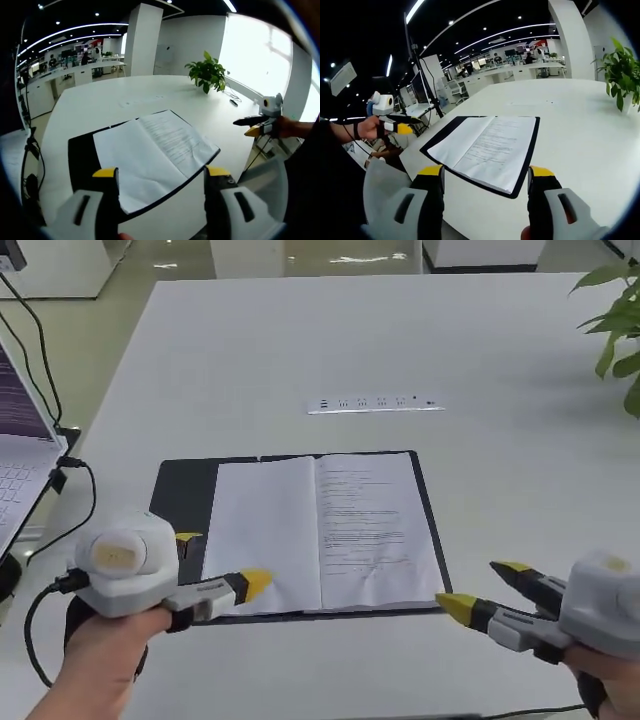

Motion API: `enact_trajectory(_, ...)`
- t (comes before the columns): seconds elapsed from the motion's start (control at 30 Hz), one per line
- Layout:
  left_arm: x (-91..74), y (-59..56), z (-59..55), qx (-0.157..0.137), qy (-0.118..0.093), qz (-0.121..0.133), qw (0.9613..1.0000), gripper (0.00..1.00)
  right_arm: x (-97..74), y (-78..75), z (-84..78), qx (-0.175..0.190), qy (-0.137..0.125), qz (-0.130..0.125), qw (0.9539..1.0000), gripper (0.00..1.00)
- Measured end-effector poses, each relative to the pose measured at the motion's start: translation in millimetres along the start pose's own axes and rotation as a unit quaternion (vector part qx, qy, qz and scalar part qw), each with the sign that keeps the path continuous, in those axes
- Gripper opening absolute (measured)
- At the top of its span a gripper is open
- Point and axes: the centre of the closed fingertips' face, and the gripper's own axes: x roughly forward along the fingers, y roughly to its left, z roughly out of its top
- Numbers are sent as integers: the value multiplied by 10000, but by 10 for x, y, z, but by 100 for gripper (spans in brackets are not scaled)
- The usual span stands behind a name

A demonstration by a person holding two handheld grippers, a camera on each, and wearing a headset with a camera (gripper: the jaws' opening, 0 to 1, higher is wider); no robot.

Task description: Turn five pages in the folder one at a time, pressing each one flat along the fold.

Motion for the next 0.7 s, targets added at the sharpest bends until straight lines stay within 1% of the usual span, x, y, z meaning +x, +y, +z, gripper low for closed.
enact_trajectory(0.13, 81, -102, 3, 122, 77, -154, 9998, 68, -25, -34, 12, 63, -65, -34, 10000, 66)
enact_trajectory(0.27, 155, -166, 3, 277, 168, -271, 9991, 67, -51, -43, 4, 89, -90, -52, 9999, 66)
enact_trajectory(0.43, 281, -239, 66, 424, 238, -412, 9980, 67, -68, -67, -19, 94, -79, -59, 9999, 66)
enact_trajectory(0.53, 354, -280, 104, 450, 237, -471, 9976, 67, -78, -81, -40, 107, -66, -72, 9999, 67)
enact_trajectory(0.7, 544, -364, 152, 444, 272, -616, 9967, 67, -95, -87, -63, 116, -47, -61, 9999, 68)
